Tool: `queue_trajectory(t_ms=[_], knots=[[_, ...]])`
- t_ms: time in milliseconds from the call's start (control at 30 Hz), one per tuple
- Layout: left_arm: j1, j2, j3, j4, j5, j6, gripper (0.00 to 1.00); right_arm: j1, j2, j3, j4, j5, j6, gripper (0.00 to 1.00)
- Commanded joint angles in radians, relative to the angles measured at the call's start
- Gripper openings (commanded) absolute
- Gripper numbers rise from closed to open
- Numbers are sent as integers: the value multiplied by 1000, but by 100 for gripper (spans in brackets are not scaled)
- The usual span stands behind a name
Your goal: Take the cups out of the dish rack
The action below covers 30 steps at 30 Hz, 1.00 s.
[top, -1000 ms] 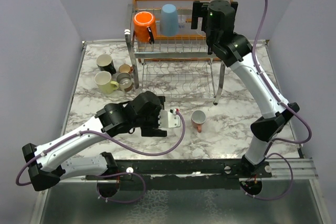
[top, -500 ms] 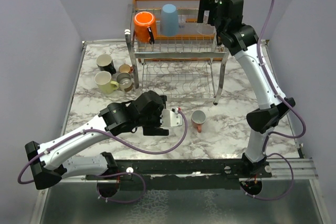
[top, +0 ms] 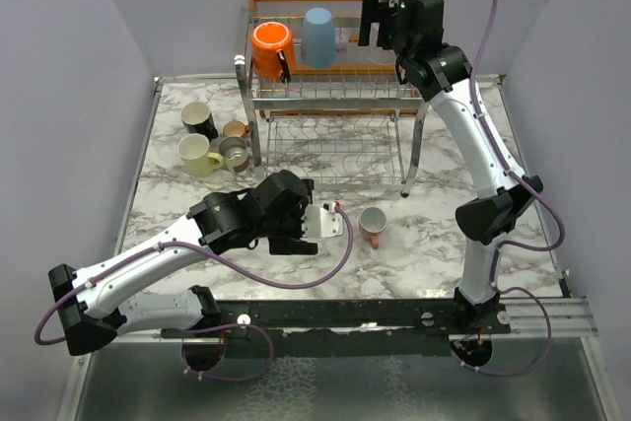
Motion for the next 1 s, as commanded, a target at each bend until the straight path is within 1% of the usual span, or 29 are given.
queue_trajectory(t_ms=[0, 67, 300, 367, 467, 533, 633, 733, 867, 967], knots=[[0, -6, 13, 5, -20, -8, 99, -10, 32, -31, -33, -59, 26, 89], [0, -6, 13, 7, -20, -8, 99, -10, 32, -40, -25, -58, 27, 85], [1, -8, -5, 47, -27, -5, 99, -9, 17, -47, 1, -62, 41, 60], [3, -15, -13, 87, -43, -8, 99, -8, -3, -48, 14, -72, 47, 53], [13, -44, -31, 198, -65, -3, 99, -8, -54, -67, 40, -98, 77, 44], [23, -55, -37, 255, -66, 5, 99, -6, -106, -101, 70, -126, 100, 42], [53, -45, -29, 296, -50, 11, 99, 0, -186, -151, 111, -165, 128, 42], [97, -24, -27, 309, -2, 19, 99, 3, -268, -207, 149, -220, 154, 41], [170, -5, -30, 321, 70, 23, 99, 4, -401, -336, 241, -307, 180, 41], [207, -10, -26, 318, 108, 24, 99, 4, -497, -404, 262, -337, 194, 40]])
